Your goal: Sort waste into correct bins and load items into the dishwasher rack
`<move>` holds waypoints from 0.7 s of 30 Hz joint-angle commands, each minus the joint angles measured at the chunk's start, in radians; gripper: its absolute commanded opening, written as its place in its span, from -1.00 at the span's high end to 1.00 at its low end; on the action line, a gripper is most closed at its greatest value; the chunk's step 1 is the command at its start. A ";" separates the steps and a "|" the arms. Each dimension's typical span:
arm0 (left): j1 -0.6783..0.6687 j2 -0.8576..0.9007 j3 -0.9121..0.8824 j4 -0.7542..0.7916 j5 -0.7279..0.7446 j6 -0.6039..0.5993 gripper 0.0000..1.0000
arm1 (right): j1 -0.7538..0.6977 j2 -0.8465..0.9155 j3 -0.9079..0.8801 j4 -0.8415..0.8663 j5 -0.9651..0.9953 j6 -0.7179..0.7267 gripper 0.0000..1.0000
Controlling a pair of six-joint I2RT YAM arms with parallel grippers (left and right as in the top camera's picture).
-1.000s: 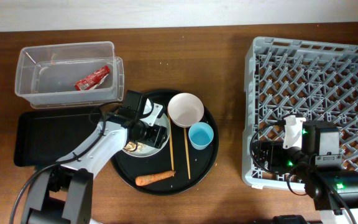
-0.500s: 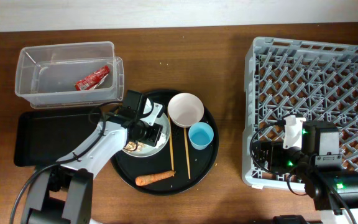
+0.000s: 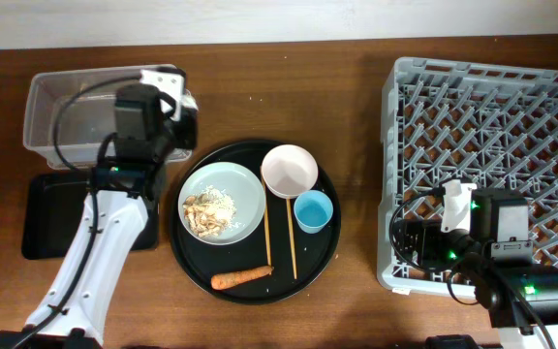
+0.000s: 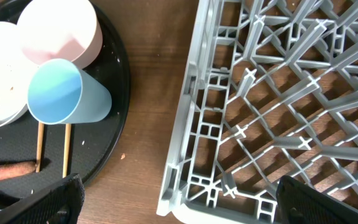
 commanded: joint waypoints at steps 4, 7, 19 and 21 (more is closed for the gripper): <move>0.102 0.139 0.016 0.235 -0.152 -0.003 0.99 | -0.006 -0.003 0.021 0.005 -0.008 0.008 -0.96; 0.113 0.288 0.016 0.268 -0.152 -0.003 0.56 | -0.006 -0.003 0.021 0.005 -0.008 0.008 -0.97; -0.035 0.150 0.133 -0.386 0.208 -0.003 -0.98 | -0.006 -0.003 0.021 0.008 -0.005 0.008 -0.97; -0.087 0.151 0.132 -0.420 0.420 -0.027 -0.98 | -0.007 -0.003 0.021 -0.006 0.031 0.026 -0.97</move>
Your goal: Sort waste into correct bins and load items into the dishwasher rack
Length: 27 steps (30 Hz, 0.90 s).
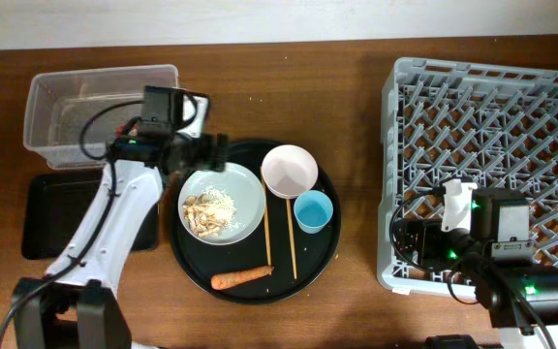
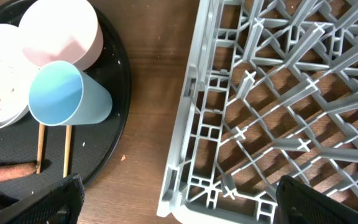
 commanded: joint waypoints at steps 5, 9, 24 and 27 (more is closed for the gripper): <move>-0.287 0.002 0.004 -0.077 0.234 -0.048 -0.98 | -0.008 -0.004 0.017 -0.057 0.228 0.205 -0.97; -0.425 0.076 0.004 -0.115 0.164 -0.049 -0.98 | -0.008 -0.004 0.017 -0.079 0.228 0.205 -0.97; -0.299 0.138 0.162 -0.224 0.475 -0.048 1.00 | -0.008 0.030 0.017 -0.053 0.294 0.214 -0.97; -0.145 0.137 0.186 -0.199 0.798 -0.049 1.00 | -0.008 0.101 0.017 0.032 0.071 0.087 -0.97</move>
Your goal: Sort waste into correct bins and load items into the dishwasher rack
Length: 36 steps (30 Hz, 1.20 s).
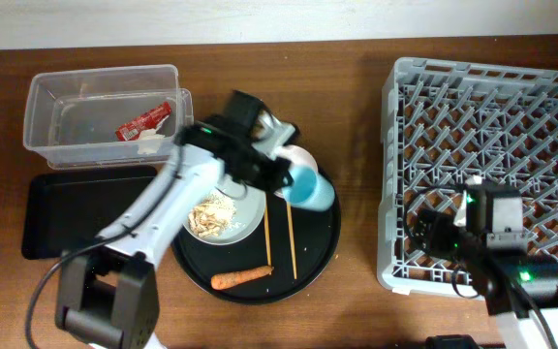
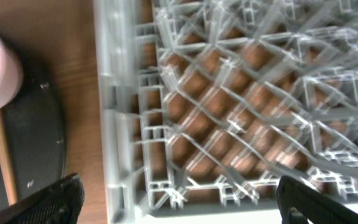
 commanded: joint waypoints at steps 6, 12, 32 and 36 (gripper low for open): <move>0.291 -0.027 0.030 0.010 0.771 0.001 1.00 | -0.003 0.223 0.016 0.412 -1.081 -0.345 -0.97; 0.208 -0.027 0.030 0.010 0.874 0.001 1.00 | -0.003 0.277 0.016 0.644 -1.273 -0.344 -0.96; 0.064 -0.027 0.030 0.095 0.874 -0.050 1.00 | -0.003 0.277 0.016 0.690 -1.360 -0.344 -0.51; 0.065 -0.027 0.030 0.105 0.846 -0.051 0.79 | -0.003 0.277 0.016 0.690 -1.359 -0.344 -0.36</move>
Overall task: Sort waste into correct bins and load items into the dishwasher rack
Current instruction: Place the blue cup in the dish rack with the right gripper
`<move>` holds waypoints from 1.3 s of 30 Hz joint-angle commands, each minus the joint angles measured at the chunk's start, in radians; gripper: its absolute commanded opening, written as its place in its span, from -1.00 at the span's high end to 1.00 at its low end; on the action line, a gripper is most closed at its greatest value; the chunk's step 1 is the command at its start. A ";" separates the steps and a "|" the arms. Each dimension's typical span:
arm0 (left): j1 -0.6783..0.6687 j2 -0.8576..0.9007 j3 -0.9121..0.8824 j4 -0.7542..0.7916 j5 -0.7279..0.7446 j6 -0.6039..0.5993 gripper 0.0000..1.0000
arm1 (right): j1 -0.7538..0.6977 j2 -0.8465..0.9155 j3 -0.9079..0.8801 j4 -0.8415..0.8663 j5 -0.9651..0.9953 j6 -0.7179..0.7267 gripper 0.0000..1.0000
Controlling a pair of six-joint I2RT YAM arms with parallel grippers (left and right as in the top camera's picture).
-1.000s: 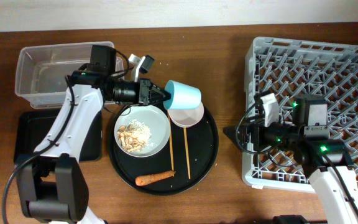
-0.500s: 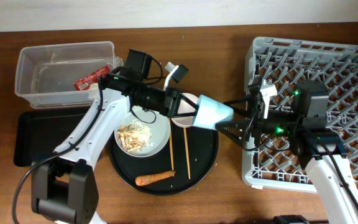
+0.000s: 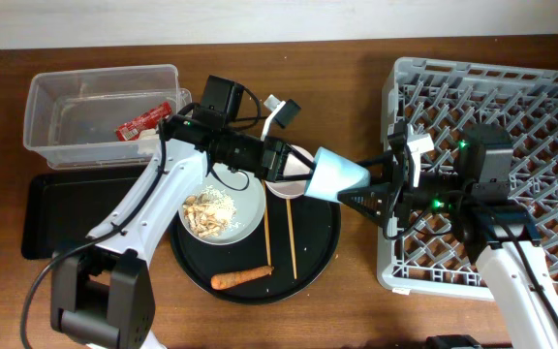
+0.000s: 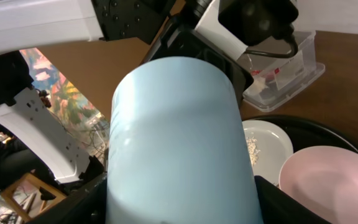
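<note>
A light blue cup [image 3: 335,174] hangs sideways above the black round tray [image 3: 323,242], its base pointing right. My left gripper [image 3: 294,167] is shut on its rim end. My right gripper [image 3: 361,182] reaches out from the grey dishwasher rack [image 3: 511,97] and is shut on the base end. In the right wrist view the cup [image 4: 179,143] fills the span between the right gripper [image 4: 179,186] fingers, which touch both its sides. On the tray sit a pink bowl [image 3: 289,184], a pale bowl of food scraps [image 3: 219,208], chopsticks [image 3: 292,242] and a carrot [image 3: 240,279].
A clear plastic bin [image 3: 66,107] at the back left holds a red wrapper [image 3: 141,121]. A black rectangular bin [image 3: 61,208] lies in front of it. The rack takes up the table's right side.
My right gripper has moved from over the rack's left corner to the cup and shut on its base. The left gripper has shifted slightly right, the cup now level and pointing right.
My left gripper was over the clear bin while the cup stood on the tray and the right gripper waited open by the rack. The left then stood at the tray's edge, then held the cup. Now both grippers hold it.
</note>
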 commanded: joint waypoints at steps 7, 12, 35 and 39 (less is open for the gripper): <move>0.014 -0.023 0.014 -0.026 -0.239 -0.004 0.24 | 0.002 0.003 0.011 -0.023 0.025 -0.003 -0.21; 0.119 -0.023 0.014 -0.263 -1.045 -0.036 -0.16 | 0.000 0.003 0.011 -0.235 0.480 -0.002 0.11; 0.255 -0.037 0.014 -0.406 -1.395 -0.076 -0.44 | -0.858 0.293 0.385 -0.754 1.387 0.385 0.01; 0.255 -0.037 0.013 -0.406 -1.395 -0.076 -0.44 | -0.857 0.413 0.385 -0.704 1.284 0.384 -0.65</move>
